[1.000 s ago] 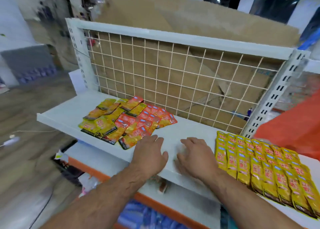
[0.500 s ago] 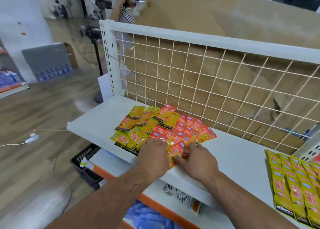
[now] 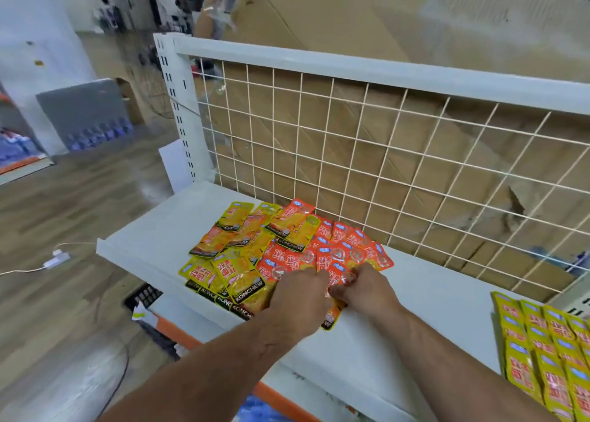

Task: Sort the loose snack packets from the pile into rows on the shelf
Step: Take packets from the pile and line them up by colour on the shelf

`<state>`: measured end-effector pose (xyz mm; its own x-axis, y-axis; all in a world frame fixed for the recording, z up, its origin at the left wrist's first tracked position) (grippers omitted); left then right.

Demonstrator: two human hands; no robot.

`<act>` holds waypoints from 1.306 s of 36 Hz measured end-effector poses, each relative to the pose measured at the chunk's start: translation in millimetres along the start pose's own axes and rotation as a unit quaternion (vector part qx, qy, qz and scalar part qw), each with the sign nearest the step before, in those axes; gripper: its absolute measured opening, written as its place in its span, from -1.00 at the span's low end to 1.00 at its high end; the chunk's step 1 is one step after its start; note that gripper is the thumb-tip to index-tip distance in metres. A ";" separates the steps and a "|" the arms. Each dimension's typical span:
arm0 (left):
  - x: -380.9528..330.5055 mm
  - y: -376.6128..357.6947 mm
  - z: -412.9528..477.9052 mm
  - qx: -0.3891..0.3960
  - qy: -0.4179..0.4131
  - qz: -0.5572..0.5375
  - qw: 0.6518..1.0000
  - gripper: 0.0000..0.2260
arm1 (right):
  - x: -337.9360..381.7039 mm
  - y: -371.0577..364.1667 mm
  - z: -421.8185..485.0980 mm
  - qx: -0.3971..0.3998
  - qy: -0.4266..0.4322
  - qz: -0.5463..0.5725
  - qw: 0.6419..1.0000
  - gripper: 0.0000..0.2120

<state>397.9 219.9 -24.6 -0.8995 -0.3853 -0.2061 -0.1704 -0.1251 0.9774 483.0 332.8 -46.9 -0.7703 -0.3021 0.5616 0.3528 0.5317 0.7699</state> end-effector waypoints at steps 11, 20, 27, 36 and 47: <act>-3.4 -8.4 20.8 -0.019 0.129 -0.183 0.974 -0.61 | -18.2 10.2 18.6 0.020 -0.049 0.183 0.982 -0.74; -0.5 -5.3 23.9 -0.030 0.242 -0.344 0.907 -0.81 | -19.0 27.9 3.5 0.072 -0.031 0.282 0.956 -0.80; 4.4 6.9 15.6 -0.024 0.273 -0.393 0.878 -0.84 | -12.3 38.5 -26.2 0.100 0.026 0.270 0.957 -0.81; -5.0 4.6 -17.8 0.007 0.222 -0.488 0.844 -0.87 | -27.7 29.4 -75.3 0.006 -0.018 0.273 0.962 -0.68; -37.3 -7.8 -69.1 0.064 0.157 -0.529 0.832 -0.78 | -66.4 8.2 -151.9 -0.076 -0.096 0.357 0.926 -0.81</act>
<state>460.6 172.1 -27.7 -0.0735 -0.3437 -0.9362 -0.8585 -0.4560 0.2348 617.7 237.0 -31.8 -0.3870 0.2381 0.8908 0.8679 0.4203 0.2647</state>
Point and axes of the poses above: each hand's wrist, its own z-axis towards the middle knuckle, its own y-axis out of the back of the hand, x = y × z, the point moved 5 cm from there along z, towards the middle knuckle, and after that the axes turned 1 degree about -z, right-handed, at the moved point
